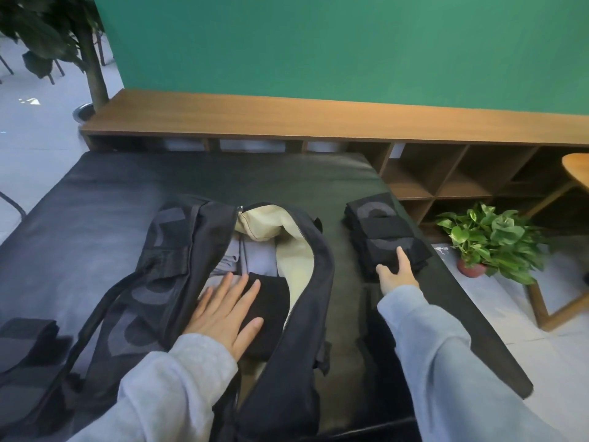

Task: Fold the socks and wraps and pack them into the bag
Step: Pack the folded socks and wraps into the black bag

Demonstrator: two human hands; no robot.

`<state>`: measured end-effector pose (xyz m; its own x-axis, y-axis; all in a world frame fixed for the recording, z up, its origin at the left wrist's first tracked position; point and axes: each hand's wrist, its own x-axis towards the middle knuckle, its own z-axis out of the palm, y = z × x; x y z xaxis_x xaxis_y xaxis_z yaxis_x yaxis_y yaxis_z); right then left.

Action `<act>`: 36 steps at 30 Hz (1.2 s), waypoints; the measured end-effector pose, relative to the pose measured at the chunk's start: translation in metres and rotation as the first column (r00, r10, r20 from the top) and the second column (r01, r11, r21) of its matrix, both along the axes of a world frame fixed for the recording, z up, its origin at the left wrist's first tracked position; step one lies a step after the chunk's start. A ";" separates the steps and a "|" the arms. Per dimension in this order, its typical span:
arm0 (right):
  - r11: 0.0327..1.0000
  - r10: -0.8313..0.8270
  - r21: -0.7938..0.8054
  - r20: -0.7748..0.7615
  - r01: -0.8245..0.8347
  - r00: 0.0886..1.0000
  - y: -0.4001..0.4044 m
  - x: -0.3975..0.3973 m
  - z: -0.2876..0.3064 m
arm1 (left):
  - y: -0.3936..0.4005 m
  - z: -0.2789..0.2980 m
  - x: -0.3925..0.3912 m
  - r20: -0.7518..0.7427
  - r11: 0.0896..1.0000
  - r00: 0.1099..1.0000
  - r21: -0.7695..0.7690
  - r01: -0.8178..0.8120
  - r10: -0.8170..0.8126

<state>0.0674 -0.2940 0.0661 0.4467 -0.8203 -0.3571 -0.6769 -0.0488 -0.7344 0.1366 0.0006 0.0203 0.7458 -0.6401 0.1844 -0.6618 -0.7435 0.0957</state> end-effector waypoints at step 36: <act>0.990 -0.105 0.129 0.415 0.055 0.904 0.036 -0.030 0.013 | -0.001 0.005 0.002 -0.130 0.999 0.991 0.044 0.024 -0.018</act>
<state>0.0377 -0.2578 0.0796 0.5098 -0.8256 -0.2417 -0.3025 0.0910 -0.9488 0.1384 -0.0005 0.0251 0.7479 -0.6613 0.0573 -0.6614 -0.7352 0.1485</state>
